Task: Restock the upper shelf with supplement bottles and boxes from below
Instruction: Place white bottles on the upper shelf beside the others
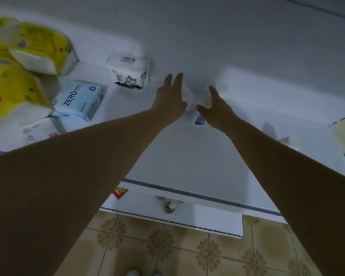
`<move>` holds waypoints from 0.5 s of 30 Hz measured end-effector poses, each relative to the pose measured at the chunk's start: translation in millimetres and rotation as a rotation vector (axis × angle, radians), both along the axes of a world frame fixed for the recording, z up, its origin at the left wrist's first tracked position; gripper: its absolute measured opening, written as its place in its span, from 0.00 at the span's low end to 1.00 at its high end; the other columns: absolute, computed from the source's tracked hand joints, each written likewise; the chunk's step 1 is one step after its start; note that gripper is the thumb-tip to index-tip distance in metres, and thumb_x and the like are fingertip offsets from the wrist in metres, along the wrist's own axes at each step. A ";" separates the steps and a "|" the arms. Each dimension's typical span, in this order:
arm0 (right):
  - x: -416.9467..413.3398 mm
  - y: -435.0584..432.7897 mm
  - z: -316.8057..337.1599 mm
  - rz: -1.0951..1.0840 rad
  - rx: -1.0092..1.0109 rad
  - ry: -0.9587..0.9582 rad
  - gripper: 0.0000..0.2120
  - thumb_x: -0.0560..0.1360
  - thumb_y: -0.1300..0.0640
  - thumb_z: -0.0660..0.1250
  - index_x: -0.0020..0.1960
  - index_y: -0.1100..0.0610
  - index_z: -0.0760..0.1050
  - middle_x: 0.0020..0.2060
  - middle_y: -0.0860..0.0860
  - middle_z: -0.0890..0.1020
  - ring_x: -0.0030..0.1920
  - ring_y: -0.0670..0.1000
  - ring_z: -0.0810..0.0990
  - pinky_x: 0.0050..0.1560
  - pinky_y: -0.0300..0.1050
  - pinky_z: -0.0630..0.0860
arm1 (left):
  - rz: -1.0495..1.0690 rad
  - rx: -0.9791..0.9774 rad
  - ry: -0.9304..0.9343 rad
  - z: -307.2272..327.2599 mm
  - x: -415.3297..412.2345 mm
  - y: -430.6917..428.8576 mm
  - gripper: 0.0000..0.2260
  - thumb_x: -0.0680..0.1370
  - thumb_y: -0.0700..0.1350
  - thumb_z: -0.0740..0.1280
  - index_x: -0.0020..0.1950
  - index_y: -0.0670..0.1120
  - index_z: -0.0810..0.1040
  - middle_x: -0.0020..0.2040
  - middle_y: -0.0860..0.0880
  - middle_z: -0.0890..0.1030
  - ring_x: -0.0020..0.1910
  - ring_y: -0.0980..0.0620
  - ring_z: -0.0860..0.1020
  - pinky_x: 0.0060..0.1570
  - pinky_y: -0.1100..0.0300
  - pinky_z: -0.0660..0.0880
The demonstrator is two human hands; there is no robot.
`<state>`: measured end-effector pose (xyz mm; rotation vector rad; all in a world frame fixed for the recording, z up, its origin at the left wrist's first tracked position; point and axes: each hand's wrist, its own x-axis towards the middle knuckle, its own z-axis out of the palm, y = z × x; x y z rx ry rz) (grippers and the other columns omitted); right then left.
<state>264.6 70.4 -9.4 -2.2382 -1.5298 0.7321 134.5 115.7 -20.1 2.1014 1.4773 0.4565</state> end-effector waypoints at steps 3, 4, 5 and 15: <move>5.4 2.7 -11.5 -0.039 0.013 0.054 0.25 0.79 0.53 0.60 0.74 0.50 0.58 0.68 0.60 0.70 0.67 0.60 0.70 0.63 0.47 0.68 | 0.014 -0.058 0.011 -9.4 8.3 10.8 0.26 0.77 0.41 0.64 0.73 0.39 0.59 0.74 0.39 0.60 0.70 0.38 0.65 0.68 0.51 0.62; 5.7 -0.3 -12.5 -0.042 0.025 0.067 0.23 0.79 0.53 0.60 0.73 0.50 0.60 0.66 0.60 0.72 0.64 0.60 0.72 0.57 0.44 0.69 | 0.035 -0.061 -0.012 -12.8 9.3 9.7 0.23 0.77 0.39 0.64 0.70 0.39 0.63 0.70 0.38 0.64 0.67 0.38 0.68 0.64 0.51 0.65; 5.4 -4.7 -12.7 -0.031 0.031 0.071 0.22 0.79 0.54 0.60 0.72 0.50 0.62 0.65 0.60 0.73 0.62 0.60 0.74 0.53 0.42 0.68 | 0.053 -0.044 -0.032 -15.3 10.1 6.3 0.22 0.76 0.38 0.64 0.69 0.39 0.65 0.67 0.38 0.67 0.64 0.37 0.71 0.61 0.50 0.68; -7.3 -62.8 -1.3 -0.016 -0.051 0.224 0.22 0.74 0.53 0.69 0.65 0.54 0.69 0.59 0.54 0.77 0.52 0.50 0.74 0.48 0.41 0.68 | 0.019 -0.361 -0.357 -5.4 -20.9 -45.3 0.21 0.69 0.32 0.71 0.61 0.42 0.76 0.55 0.42 0.79 0.56 0.44 0.76 0.53 0.58 0.69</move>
